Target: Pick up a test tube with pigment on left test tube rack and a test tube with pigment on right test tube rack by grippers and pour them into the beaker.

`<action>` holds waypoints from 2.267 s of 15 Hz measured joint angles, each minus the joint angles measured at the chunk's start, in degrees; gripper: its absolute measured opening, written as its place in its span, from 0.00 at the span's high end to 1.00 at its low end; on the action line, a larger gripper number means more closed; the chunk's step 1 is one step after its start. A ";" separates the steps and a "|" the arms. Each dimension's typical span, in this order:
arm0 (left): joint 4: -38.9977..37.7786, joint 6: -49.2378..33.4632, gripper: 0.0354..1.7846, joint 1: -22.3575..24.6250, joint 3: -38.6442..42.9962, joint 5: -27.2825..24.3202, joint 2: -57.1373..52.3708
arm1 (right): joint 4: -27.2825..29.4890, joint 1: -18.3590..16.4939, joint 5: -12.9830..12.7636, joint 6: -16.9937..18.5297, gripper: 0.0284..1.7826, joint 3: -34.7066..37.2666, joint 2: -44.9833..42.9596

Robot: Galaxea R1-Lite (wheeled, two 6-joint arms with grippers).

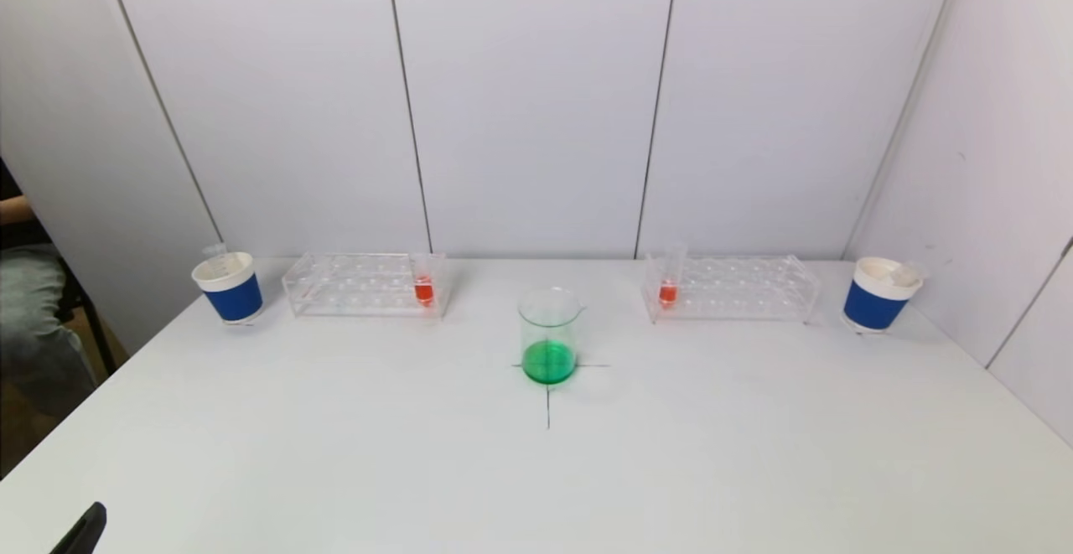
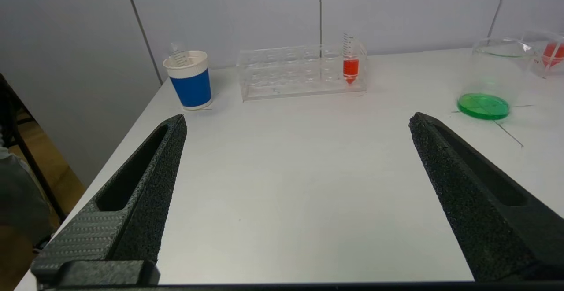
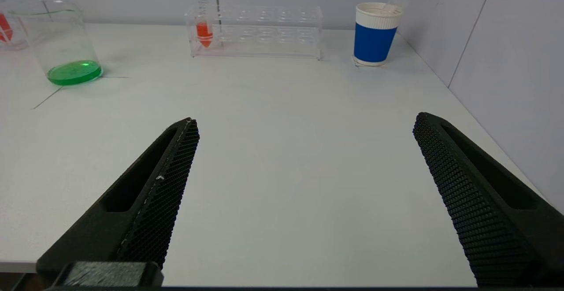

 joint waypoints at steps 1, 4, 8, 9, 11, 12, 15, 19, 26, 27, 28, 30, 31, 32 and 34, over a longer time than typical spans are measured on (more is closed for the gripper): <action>2.16 0.37 0.01 -0.05 0.55 0.02 -2.43 | 0.00 0.00 0.00 0.00 0.01 0.00 0.00; 11.06 1.35 0.01 -0.20 1.10 0.05 -8.96 | 0.00 0.00 0.00 0.00 0.01 0.00 0.00; 24.11 1.68 0.01 -0.55 0.90 0.66 -15.63 | 0.00 0.00 0.00 0.00 0.01 0.00 0.00; 24.49 1.74 0.01 -0.63 0.83 0.66 -16.71 | 0.00 -0.05 0.00 0.00 0.01 0.00 0.00; 23.75 1.66 0.01 -0.69 1.00 0.85 -17.94 | 0.00 -0.02 0.00 0.00 0.01 0.00 0.00; 23.48 0.80 0.01 -0.69 1.11 2.04 -18.30 | 0.00 0.00 -0.02 0.00 0.01 0.00 0.00; 23.02 -2.82 0.01 -0.69 1.18 2.93 -18.74 | 0.02 -0.05 0.00 0.00 0.01 0.00 0.00; 22.97 -2.91 0.01 -0.69 1.21 2.93 -18.76 | 0.00 0.00 0.00 0.00 0.01 0.00 0.00; 22.80 -3.96 0.01 -0.69 1.21 3.00 -18.76 | 0.00 -0.02 0.00 0.00 0.01 0.00 0.00; 22.80 -3.96 0.01 -0.69 1.21 2.97 -18.76 | 0.00 -0.02 0.00 0.02 0.01 0.00 0.00; 22.80 -3.99 0.01 -0.69 1.21 3.00 -18.76 | 0.00 0.00 0.00 0.02 0.01 0.00 0.00; 22.80 -3.95 0.01 -0.69 1.21 2.97 -18.76 | 0.00 0.00 0.00 0.00 0.01 0.00 0.00; 22.80 -3.96 0.01 -0.69 1.21 2.95 -18.76 | 0.00 0.00 0.00 0.00 0.01 0.00 0.00; 22.80 -3.96 0.01 -0.69 1.21 2.97 -18.74 | 0.00 0.00 0.00 0.00 0.01 0.00 0.00; 22.80 -3.99 0.01 -0.69 1.21 2.97 -18.74 | 0.00 -0.05 0.00 0.00 0.01 0.00 0.00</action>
